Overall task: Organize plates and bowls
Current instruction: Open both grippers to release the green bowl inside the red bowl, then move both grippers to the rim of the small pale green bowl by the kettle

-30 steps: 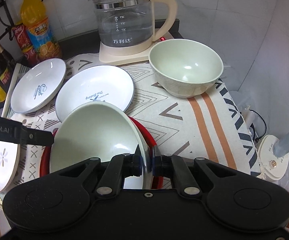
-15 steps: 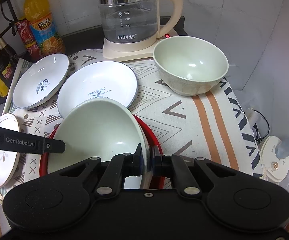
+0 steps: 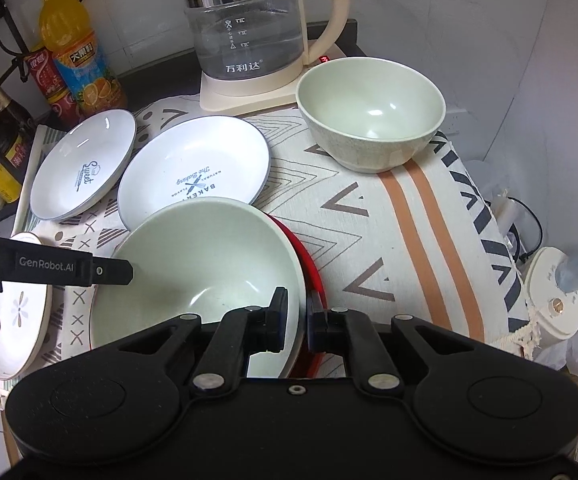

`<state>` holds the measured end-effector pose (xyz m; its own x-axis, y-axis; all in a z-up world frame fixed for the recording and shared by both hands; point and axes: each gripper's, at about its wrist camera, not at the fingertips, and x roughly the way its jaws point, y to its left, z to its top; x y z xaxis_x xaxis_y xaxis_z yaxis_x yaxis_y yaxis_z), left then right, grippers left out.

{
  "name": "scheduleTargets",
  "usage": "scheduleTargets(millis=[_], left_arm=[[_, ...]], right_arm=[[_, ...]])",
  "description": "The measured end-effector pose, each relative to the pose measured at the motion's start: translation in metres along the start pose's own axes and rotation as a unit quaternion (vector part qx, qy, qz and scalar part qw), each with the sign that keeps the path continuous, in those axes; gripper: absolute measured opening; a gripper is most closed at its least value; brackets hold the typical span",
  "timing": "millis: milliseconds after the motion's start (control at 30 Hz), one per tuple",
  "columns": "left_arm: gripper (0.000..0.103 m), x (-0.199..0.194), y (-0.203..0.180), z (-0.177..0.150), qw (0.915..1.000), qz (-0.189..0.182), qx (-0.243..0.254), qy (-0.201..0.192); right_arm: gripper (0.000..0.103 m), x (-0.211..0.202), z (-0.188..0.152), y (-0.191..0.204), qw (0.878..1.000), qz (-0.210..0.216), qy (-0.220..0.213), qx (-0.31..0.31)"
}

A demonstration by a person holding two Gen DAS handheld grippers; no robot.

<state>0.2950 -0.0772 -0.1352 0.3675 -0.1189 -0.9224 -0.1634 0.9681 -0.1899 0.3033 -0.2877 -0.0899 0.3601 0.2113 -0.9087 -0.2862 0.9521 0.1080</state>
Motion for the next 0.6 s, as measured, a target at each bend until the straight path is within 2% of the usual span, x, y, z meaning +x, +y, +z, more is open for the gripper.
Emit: scheduleTargets(millis=[100, 167, 300, 400, 600], left_arm=[[0.037, 0.000, 0.000, 0.001, 1.0000, -0.003, 0.002, 0.001], [0.037, 0.000, -0.001, 0.001, 1.0000, -0.007, 0.005, 0.001], [0.037, -0.002, -0.002, 0.002, 1.0000, -0.007, 0.004, 0.001], [0.037, -0.008, -0.003, 0.006, 0.9998, -0.015, 0.007, -0.010], [0.038, -0.026, -0.012, 0.017, 0.9983, -0.039, 0.013, -0.042]], right_arm=[[0.011, -0.003, -0.001, -0.001, 1.000, -0.001, 0.000, 0.004], [0.015, -0.005, -0.001, -0.001, 1.000, -0.006, 0.000, 0.005], [0.033, -0.011, 0.001, -0.003, 1.000, -0.012, -0.006, 0.013], [0.057, -0.017, 0.003, -0.003, 0.999, -0.030, -0.020, 0.009], [0.075, -0.028, 0.007, -0.010, 0.997, -0.048, -0.055, 0.017]])
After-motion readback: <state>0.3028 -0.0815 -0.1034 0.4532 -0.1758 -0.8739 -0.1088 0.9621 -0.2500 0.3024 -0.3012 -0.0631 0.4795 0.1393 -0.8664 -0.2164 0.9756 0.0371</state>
